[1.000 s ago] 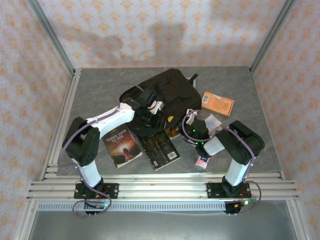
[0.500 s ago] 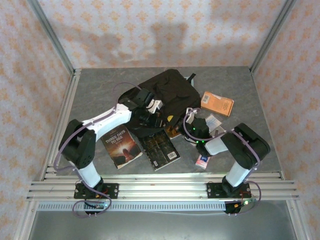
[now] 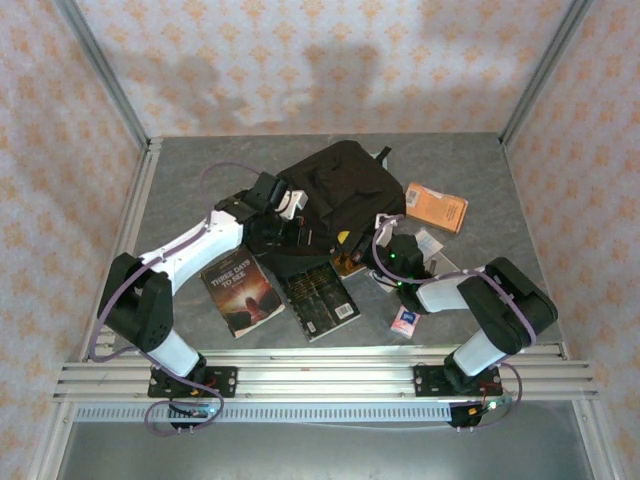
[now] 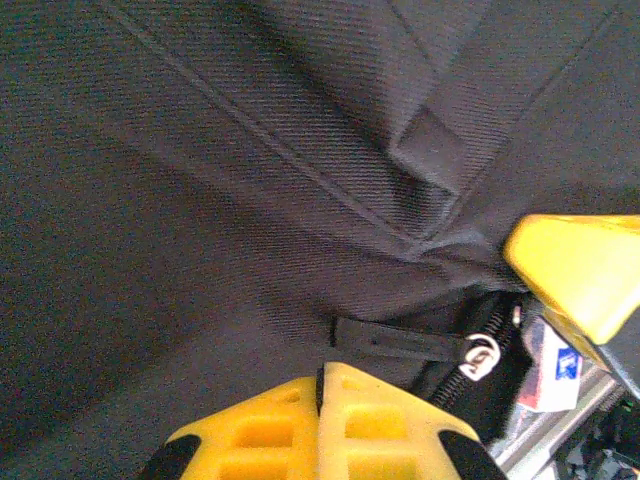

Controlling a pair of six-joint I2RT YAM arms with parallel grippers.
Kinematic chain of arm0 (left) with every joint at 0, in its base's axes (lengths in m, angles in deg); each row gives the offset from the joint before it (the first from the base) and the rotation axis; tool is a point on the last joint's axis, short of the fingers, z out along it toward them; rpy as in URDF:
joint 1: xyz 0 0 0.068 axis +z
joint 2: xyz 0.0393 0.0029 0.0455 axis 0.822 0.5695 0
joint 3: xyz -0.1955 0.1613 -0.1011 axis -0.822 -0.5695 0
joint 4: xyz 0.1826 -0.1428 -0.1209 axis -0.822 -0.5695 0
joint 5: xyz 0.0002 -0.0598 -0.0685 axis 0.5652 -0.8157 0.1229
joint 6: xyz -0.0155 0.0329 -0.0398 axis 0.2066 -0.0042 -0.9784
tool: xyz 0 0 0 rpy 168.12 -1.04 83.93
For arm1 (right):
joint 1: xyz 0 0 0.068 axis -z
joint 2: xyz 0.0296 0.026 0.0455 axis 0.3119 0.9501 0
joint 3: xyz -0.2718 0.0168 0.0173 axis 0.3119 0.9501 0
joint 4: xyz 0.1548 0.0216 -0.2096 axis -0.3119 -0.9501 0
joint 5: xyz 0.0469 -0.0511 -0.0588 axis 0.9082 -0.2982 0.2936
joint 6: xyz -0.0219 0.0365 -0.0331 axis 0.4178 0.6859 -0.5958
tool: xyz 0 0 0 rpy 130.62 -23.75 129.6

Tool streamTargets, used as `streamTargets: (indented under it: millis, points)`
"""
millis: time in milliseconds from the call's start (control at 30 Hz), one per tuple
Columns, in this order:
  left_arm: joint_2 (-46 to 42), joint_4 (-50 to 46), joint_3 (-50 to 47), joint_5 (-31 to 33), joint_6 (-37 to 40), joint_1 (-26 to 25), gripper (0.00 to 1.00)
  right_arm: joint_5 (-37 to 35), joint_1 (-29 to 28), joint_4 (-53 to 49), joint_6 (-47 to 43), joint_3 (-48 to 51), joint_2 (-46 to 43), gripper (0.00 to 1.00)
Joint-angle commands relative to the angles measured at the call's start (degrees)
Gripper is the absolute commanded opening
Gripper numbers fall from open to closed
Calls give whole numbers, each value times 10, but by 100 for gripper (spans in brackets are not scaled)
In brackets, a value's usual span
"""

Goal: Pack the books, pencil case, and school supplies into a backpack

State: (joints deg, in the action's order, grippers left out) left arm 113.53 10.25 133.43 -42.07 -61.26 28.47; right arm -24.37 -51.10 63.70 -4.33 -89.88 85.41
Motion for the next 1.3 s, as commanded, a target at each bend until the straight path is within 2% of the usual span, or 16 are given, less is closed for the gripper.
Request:
streamTargets:
  millis: [0, 33, 67, 167, 600, 667, 733, 800, 933, 1267]
  points:
    - [-11, 12, 6, -36, 8, -25, 23, 32, 1, 36, -23, -6, -19, 0]
    - [-4, 10, 8, -39, 12, -32, 32, 35, 1, 36, -22, -8, -18, 0]
    - [0, 12, 8, -40, 12, -39, 36, 35, 1, 36, -21, -8, -17, 0]
    - [10, 29, 3, -41, 6, -48, 46, 35, 1, 36, -18, -10, -16, 0]
    - [66, 44, 28, -43, -4, -68, 48, 43, 1, 43, 4, -31, -3, 0]
    - [73, 44, 30, -40, -4, -69, 45, 47, 1, 47, 9, -33, 1, 0]
    - [77, 39, 33, -30, -4, -70, 37, 48, 1, 48, 11, -35, 3, 0]
    - [80, 32, 37, -16, -1, -70, 22, 51, 1, 49, 11, -36, 3, 0]
    - [75, 29, 35, -4, 3, -70, 2, 47, 1, 37, 3, -31, -8, 0]
    - [38, 22, 9, 15, 6, -55, 0, 7, 11, -73, -56, -24, -63, 0]
